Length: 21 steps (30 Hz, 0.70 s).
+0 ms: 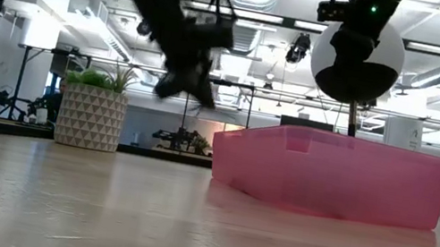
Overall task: Pick and place rubber bands into bin
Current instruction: Put the blue rubber band into the pink bin
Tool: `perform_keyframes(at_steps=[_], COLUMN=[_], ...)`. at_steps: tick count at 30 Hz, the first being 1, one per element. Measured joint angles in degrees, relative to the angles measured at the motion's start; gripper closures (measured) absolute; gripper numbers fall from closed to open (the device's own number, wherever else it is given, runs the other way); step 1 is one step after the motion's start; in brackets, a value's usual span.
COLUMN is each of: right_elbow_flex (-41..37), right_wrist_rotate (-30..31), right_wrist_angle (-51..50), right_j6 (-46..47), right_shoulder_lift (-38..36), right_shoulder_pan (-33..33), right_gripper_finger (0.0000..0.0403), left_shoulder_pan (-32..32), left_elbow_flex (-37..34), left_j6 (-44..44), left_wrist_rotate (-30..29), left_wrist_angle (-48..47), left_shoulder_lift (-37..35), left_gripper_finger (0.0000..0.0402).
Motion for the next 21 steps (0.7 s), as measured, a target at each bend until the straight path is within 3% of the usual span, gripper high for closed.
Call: perform_keyframes(at_steps=[3,7,13,19,21], right_elbow_flex=[0.0,0.0,0.0,-0.1,-0.1], right_wrist_rotate=[0.0,-0.1,0.0,0.0,0.2], right_wrist_angle=[-0.4,-0.9,-4.1,-7.0,-7.1], right_j6=[2.4,4.4,8.7,12.0,13.2], right_shoulder_lift=[0.0,0.0,0.0,0.0,0.0], right_shoulder_pan=[0.1,0.7,1.5,1.8,1.8], right_gripper_finger=[0.0209,0.0209,0.0209,0.0209,0.0209], left_shoulder_pan=[1.4,1.8,1.6,2.2,2.2], left_elbow_flex=[3.5,9.1,17.8,20.3,21.3], left_j6=[5.1,7.4,2.2,-7.9,-11.0], left_wrist_rotate=[-2.2,-0.6,16.1,33.4,35.4], left_wrist_angle=[0.4,-0.6,-0.7,-0.9,-0.4], left_shoulder_lift=[-3.9,-6.2,-4.3,5.5,9.7], left_gripper_finger=[0.0401,0.0401,0.0401,0.0401,0.0401])
